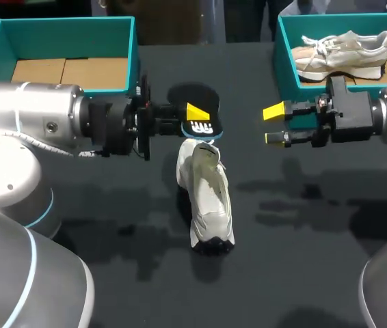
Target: Take the shoe out of the shoebox, open the shoe tongue, remove and reinsert the insole, then place the shoe into the shoebox
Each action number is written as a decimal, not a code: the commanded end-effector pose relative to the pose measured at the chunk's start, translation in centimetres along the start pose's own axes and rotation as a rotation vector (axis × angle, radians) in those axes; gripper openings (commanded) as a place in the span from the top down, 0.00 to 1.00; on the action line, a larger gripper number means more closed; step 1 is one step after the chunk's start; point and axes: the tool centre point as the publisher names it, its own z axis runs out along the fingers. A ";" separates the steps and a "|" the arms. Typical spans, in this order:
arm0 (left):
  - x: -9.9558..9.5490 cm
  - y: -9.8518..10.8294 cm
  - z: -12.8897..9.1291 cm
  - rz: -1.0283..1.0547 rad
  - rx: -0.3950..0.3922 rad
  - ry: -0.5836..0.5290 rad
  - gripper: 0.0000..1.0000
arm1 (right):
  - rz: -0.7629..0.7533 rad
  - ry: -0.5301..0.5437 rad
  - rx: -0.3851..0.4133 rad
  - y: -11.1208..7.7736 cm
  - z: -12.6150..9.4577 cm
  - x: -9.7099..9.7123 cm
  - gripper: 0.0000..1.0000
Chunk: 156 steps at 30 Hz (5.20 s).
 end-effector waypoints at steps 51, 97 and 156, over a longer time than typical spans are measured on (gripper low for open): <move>4.5 5.2 2.0 0.529 -0.045 0.014 1.00 | -0.127 0.079 0.064 3.3 5.8 0.8 0.00; 6.7 7.6 3.7 0.514 -0.076 0.074 1.00 | -0.038 0.160 0.129 2.1 10.7 -0.1 0.70; -2.9 8.9 -8.1 0.458 -0.153 0.403 0.00 | 0.027 0.192 0.118 0.4 10.1 -1.6 1.00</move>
